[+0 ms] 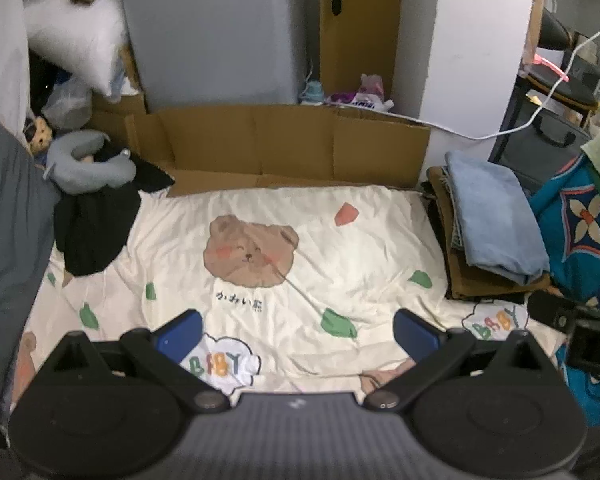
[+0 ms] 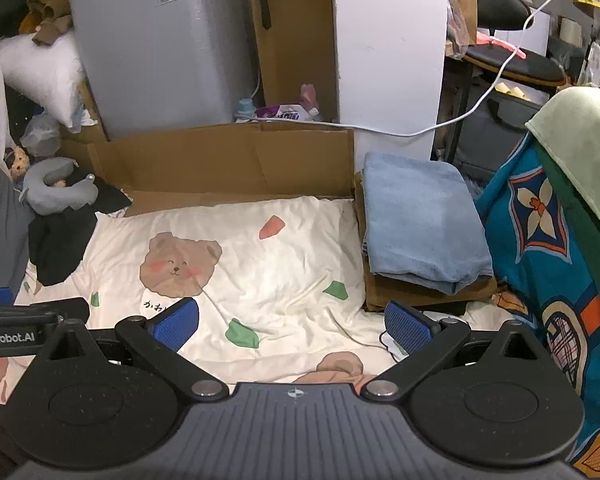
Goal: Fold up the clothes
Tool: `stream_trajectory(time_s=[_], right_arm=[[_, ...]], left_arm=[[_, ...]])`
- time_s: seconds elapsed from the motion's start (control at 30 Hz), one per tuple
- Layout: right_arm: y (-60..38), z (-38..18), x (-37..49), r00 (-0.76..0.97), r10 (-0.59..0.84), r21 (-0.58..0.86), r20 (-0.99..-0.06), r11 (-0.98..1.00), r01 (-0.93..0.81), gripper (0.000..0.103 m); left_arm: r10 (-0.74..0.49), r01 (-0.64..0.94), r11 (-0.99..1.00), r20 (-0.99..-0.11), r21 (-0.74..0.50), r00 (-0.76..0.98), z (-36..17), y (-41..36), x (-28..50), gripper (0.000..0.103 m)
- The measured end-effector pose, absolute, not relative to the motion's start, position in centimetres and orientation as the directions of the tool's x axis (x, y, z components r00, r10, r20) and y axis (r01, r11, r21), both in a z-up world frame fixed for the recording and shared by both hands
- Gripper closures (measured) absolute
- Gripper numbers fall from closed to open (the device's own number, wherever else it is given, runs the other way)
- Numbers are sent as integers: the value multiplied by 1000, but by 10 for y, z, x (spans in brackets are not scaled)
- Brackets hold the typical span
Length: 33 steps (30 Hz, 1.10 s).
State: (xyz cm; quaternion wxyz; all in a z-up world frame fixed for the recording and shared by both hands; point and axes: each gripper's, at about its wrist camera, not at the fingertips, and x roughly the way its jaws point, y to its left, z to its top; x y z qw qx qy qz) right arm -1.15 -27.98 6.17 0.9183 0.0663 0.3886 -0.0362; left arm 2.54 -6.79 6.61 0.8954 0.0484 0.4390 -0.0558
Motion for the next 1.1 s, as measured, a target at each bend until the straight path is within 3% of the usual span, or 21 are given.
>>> stream_trajectory(time_s=[1.1], right_arm=[[-271,51,-14,658,24,117,-753,988,97,1]], left_arm=[[-32,152,986,-807,72,590,53,-82,18,1]])
